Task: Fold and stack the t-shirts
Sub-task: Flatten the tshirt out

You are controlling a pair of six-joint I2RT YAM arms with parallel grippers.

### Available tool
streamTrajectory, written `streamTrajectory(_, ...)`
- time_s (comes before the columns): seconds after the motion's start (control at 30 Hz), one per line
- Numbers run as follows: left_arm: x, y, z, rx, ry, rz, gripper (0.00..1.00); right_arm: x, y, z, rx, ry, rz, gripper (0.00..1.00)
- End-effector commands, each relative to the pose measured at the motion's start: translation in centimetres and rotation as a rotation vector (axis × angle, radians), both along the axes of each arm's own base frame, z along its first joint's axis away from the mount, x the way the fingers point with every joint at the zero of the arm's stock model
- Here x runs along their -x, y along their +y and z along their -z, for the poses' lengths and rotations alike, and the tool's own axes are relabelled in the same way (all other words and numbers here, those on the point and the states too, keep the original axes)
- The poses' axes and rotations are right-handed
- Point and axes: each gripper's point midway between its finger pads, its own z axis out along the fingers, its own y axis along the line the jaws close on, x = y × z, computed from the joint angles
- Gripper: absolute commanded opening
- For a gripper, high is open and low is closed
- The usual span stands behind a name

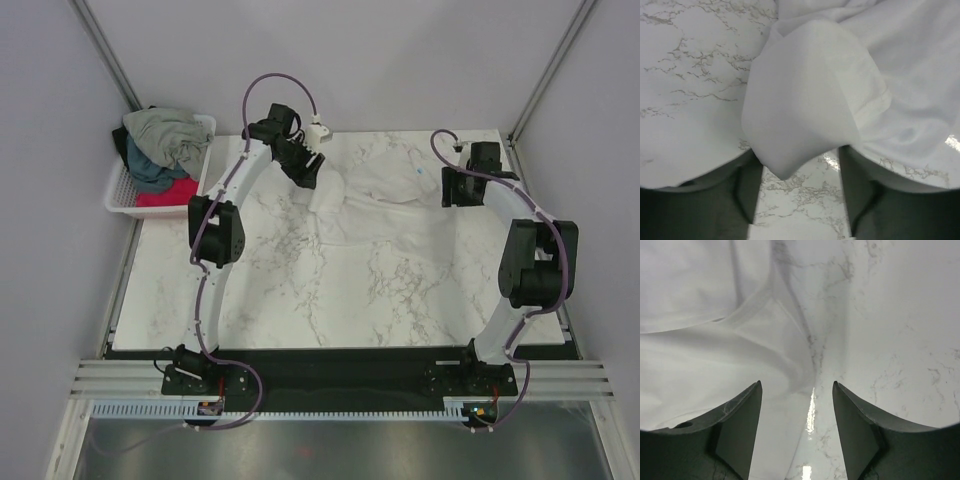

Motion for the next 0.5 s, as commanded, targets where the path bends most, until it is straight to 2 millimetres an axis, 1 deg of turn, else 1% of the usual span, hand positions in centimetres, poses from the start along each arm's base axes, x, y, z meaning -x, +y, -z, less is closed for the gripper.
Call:
streamTrajectory(0.0, 0.4, 1.1, -4.0, -0.056, -0.104, 0.040, 0.79, -2.8, 2.8, -4.4, -0.028, -0.144, -0.164, 0.67)
streamTrajectory(0.03, 0.5, 1.1, -4.3, -0.050, -0.102, 0.026, 0.84, -3.4, 3.7, -4.3, -0.050, -0.150, -0.211, 0.67)
streamTrajectory(0.07, 0.6, 1.2, -5.0, -0.044, -0.107, 0.013, 0.85, -4.7, 4.0, -5.6, -0.052, -0.189, -0.236, 0.66)
streamTrajectory(0.1, 0.6, 1.2, -5.4, -0.041, -0.109, -0.002, 0.87, -5.3, 4.4, -5.8, -0.068, -0.196, -0.246, 0.65)
streamTrajectory(0.13, 0.7, 1.2, -5.7, -0.029, -0.100, -0.023, 0.87, -6.1, 4.6, -4.6, -0.097, -0.174, -0.246, 0.62)
streamTrajectory(0.17, 0.8, 1.2, -6.2, -0.020, -0.102, -0.037, 0.87, -7.5, 4.7, -5.8, -0.114, -0.208, -0.243, 0.62)
streamTrajectory(0.2, 1.0, 1.1, -6.4, -0.011, -0.094, -0.048, 0.88, -8.2, 4.9, -5.8, -0.155, -0.208, -0.223, 0.61)
streamTrajectory(0.23, 1.0, 1.0, -6.5, 0.006, -0.081, -0.079, 0.87, -8.8, 5.5, -4.3, -0.198, -0.183, -0.231, 0.61)
streamTrajectory(0.27, 1.3, 1.1, -6.8, 0.014, -0.072, -0.095, 0.87, -10.1, 5.5, -5.2, -0.212, -0.211, -0.225, 0.60)
streamTrajectory(0.3, 1.6, 1.0, -6.9, 0.028, -0.056, -0.102, 0.86, -10.7, 5.7, -4.9, -0.234, -0.210, -0.213, 0.59)
streamTrajectory(0.33, 2.0, 0.8, -7.2, 0.043, -0.042, -0.119, 0.86, -11.1, 5.8, -3.3, -0.254, -0.185, -0.209, 0.59)
streamTrajectory(0.37, 2.5, 1.0, -6.8, 0.044, -0.016, -0.129, 0.85, -11.9, 6.0, -3.7, -0.264, -0.201, -0.215, 0.58)
streamTrajectory(0.4, 2.8, 0.9, -7.4, 0.056, -0.015, -0.135, 0.85, -12.1, 6.1, -3.1, -0.280, -0.191, -0.215, 0.58)
streamTrajectory(0.43, 3.1, 0.9, -7.5, 0.066, 0.000, -0.152, 0.85, -12.2, 6.2, -1.8, -0.312, -0.164, -0.195, 0.58)
streamTrajectory(0.47, 3.6, 1.0, -7.2, 0.064, 0.021, -0.158, 0.84, -12.1, 6.6, -1.3, -0.348, -0.149, -0.193, 0.58)
